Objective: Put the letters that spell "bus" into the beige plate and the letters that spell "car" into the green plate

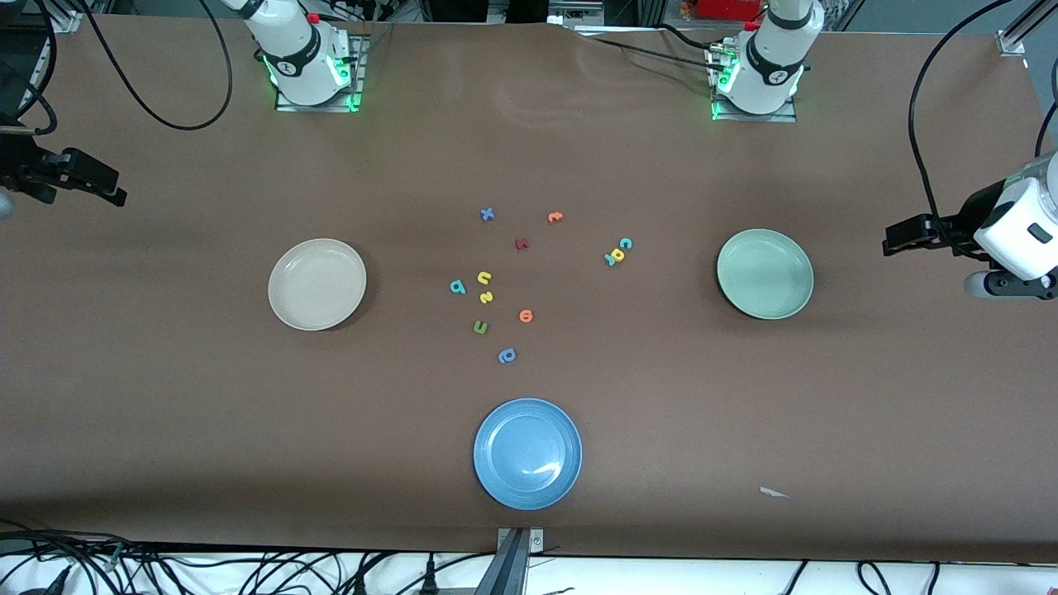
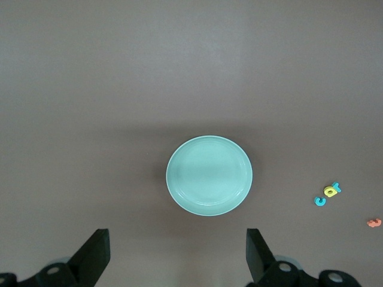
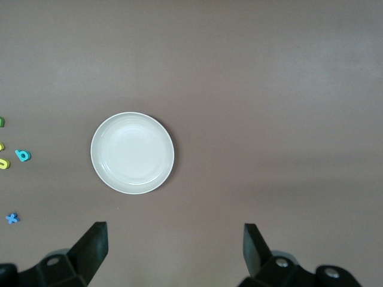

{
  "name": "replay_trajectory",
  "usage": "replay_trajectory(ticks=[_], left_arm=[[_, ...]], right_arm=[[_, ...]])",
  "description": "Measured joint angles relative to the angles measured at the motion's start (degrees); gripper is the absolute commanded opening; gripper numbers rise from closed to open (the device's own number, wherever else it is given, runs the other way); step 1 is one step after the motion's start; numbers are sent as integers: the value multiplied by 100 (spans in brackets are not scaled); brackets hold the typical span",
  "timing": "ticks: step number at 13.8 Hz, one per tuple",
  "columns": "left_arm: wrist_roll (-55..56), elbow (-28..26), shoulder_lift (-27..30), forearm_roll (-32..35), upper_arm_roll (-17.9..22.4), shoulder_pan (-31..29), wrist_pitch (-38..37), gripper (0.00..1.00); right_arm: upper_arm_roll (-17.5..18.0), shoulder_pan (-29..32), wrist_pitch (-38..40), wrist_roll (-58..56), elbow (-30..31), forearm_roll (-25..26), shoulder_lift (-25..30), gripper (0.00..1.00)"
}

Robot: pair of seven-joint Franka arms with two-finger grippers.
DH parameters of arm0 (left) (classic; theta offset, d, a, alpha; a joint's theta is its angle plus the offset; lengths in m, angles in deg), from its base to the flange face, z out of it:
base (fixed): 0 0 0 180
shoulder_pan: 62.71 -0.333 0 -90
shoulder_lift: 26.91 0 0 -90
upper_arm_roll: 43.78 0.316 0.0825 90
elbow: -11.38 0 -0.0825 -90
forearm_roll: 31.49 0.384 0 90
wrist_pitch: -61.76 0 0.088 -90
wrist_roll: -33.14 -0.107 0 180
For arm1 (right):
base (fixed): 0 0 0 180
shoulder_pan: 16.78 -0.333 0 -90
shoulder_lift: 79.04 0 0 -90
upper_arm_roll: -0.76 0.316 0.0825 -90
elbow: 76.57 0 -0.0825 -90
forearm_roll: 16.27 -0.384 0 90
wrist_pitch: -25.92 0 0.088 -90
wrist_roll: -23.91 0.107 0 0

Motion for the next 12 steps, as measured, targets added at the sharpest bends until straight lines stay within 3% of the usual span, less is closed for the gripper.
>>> replay_trajectory(ticks=[12], left_arm=[[0, -6, -56, 0, 0, 4, -4, 100]], right_arm=[[-57, 1, 7, 2, 0, 0, 0, 100]])
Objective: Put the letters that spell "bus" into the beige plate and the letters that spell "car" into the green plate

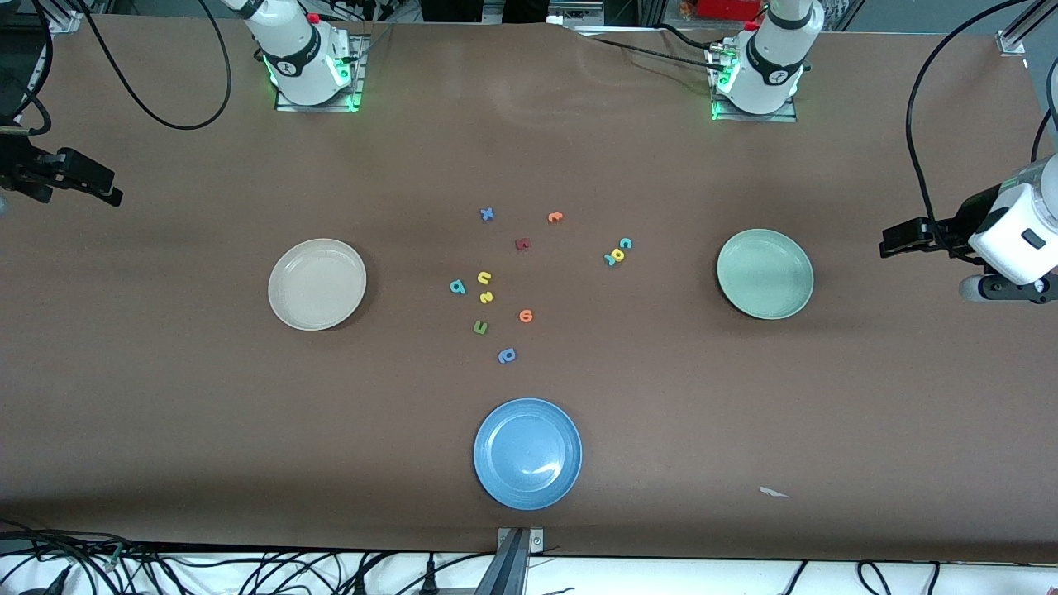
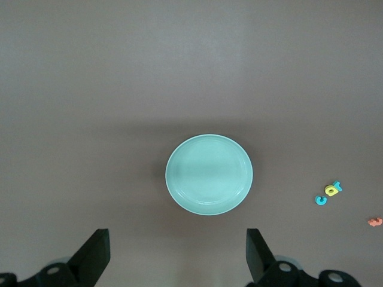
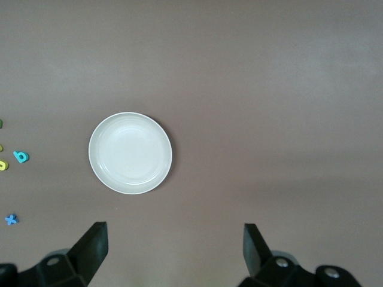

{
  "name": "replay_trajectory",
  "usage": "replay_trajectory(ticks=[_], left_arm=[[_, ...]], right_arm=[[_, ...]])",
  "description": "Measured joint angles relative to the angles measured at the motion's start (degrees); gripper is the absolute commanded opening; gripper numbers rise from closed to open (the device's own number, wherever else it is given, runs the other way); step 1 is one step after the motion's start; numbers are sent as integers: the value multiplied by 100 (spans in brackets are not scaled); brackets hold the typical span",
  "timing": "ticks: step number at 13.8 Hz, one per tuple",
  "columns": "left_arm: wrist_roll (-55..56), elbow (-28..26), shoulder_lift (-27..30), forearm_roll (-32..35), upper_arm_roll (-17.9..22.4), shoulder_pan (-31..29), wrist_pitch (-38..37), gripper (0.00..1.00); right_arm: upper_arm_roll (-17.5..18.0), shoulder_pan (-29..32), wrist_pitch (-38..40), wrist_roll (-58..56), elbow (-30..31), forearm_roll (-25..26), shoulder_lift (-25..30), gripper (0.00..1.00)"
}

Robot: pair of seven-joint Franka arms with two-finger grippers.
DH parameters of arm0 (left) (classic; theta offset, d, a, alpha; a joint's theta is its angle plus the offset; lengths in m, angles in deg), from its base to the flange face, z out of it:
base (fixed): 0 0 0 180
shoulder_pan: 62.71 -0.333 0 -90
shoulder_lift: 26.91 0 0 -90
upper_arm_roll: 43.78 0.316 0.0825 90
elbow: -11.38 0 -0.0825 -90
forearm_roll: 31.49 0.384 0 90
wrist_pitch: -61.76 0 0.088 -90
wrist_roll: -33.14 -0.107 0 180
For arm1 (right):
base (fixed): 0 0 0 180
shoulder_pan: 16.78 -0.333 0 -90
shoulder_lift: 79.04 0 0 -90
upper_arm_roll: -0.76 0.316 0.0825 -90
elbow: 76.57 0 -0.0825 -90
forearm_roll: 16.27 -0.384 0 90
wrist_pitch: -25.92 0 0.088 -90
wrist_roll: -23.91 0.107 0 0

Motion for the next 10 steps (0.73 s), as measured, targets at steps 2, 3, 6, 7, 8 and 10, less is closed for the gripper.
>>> replay_trajectory(ticks=[2, 3, 6, 7, 8, 10], left_arm=[[0, 0, 0, 0, 0, 0, 0, 100], [0, 0, 0, 0, 0, 0, 0, 100], [0, 0, -2, 0, 0, 0, 0, 100], [0, 0, -3, 0, 0, 0, 0, 100], [0, 0, -3, 0, 0, 0, 0, 100], [0, 0, -4, 0, -2, 0, 0, 100]], right_arm=[[0, 0, 0, 0, 0, 0, 0, 100], [0, 0, 0, 0, 0, 0, 0, 100], [0, 0, 0, 0, 0, 0, 0, 100], [0, 0, 0, 0, 0, 0, 0, 100], [2, 0, 2, 0, 0, 0, -1, 100], [32, -6, 48, -1, 0, 0, -1, 100]])
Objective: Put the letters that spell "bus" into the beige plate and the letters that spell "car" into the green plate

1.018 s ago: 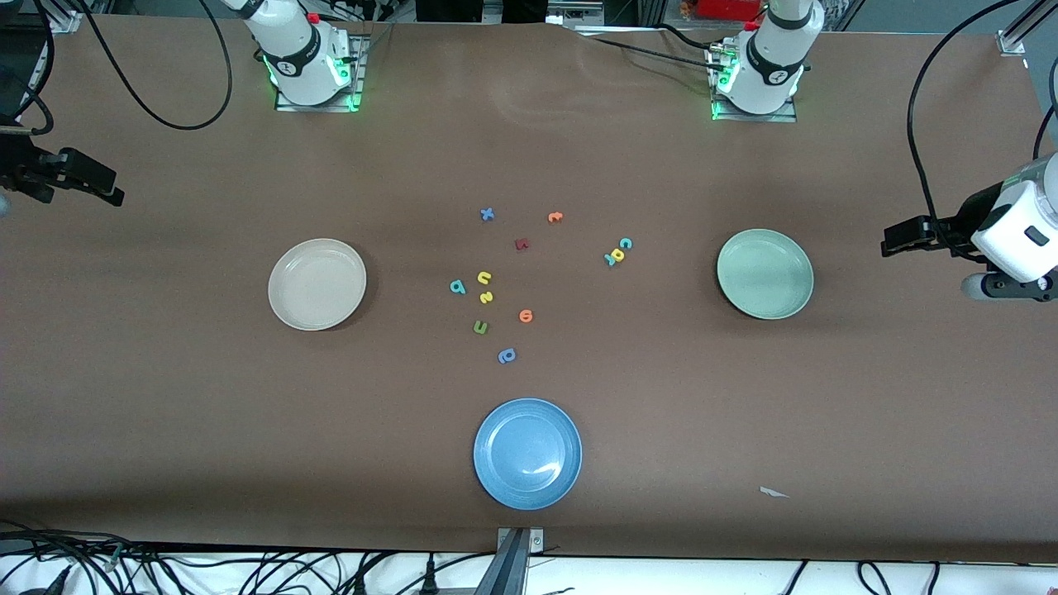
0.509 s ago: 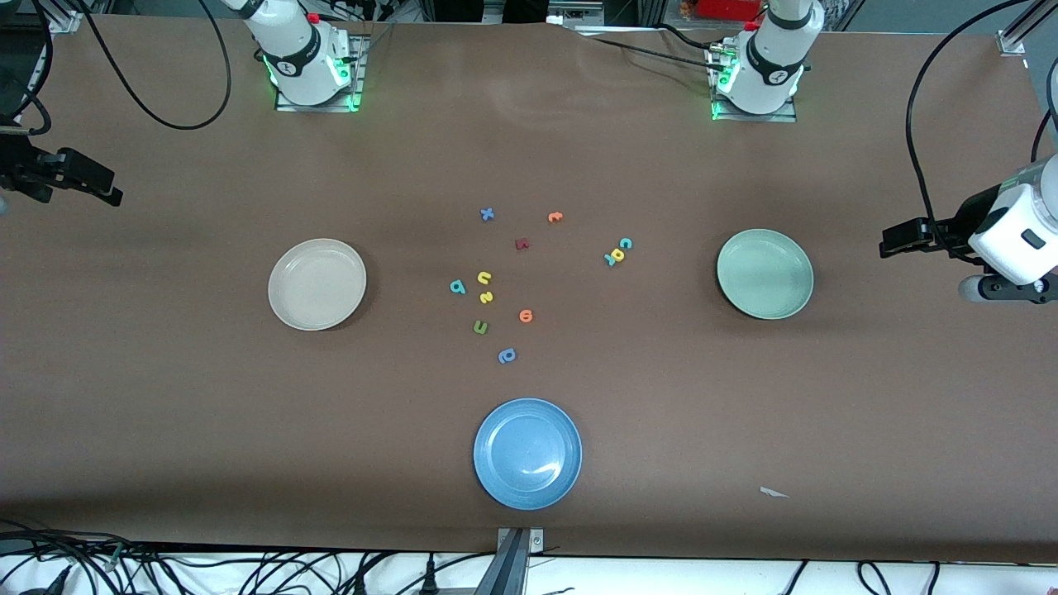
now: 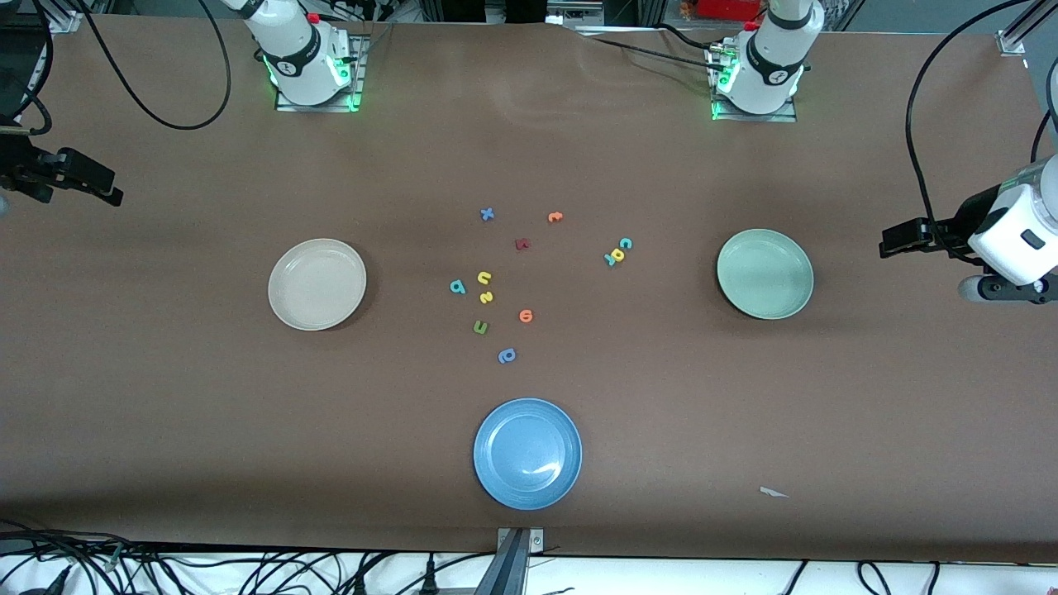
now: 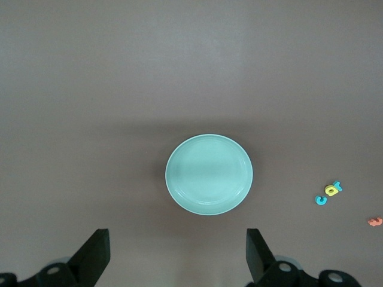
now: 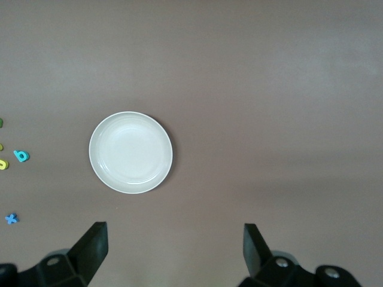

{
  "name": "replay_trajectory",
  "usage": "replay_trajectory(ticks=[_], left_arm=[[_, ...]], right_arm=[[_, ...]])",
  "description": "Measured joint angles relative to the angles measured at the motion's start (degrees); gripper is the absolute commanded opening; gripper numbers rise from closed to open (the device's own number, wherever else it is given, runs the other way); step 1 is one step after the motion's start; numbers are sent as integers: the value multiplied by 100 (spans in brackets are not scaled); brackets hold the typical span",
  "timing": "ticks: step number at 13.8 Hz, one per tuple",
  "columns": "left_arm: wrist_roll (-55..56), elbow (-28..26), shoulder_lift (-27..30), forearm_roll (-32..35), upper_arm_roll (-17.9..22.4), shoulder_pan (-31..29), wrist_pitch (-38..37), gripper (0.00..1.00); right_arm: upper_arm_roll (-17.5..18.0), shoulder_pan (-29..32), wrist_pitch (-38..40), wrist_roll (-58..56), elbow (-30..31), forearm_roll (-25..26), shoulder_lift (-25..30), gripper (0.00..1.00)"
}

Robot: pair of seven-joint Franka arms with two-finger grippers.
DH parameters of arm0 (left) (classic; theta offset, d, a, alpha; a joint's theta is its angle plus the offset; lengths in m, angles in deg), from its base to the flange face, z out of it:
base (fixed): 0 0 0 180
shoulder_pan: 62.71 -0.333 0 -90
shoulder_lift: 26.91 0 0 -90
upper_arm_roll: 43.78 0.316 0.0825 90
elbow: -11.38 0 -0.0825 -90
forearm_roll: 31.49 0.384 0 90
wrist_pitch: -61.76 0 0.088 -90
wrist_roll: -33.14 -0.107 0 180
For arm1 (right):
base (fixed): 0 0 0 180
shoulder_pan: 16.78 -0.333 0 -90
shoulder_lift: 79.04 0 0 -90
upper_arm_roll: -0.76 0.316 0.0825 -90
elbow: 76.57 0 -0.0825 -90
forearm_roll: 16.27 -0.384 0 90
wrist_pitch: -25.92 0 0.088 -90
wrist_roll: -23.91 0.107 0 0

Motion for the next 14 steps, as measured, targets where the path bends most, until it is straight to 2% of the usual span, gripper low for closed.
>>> replay_trajectory(ticks=[6, 14], left_arm=[[0, 0, -3, 0, -2, 0, 0, 100], [0, 0, -10, 0, -5, 6, 0, 100]], right_arm=[[80, -170, 234, -2, 5, -4, -43, 100], [132, -1239, 745, 4, 25, -23, -648, 100]])
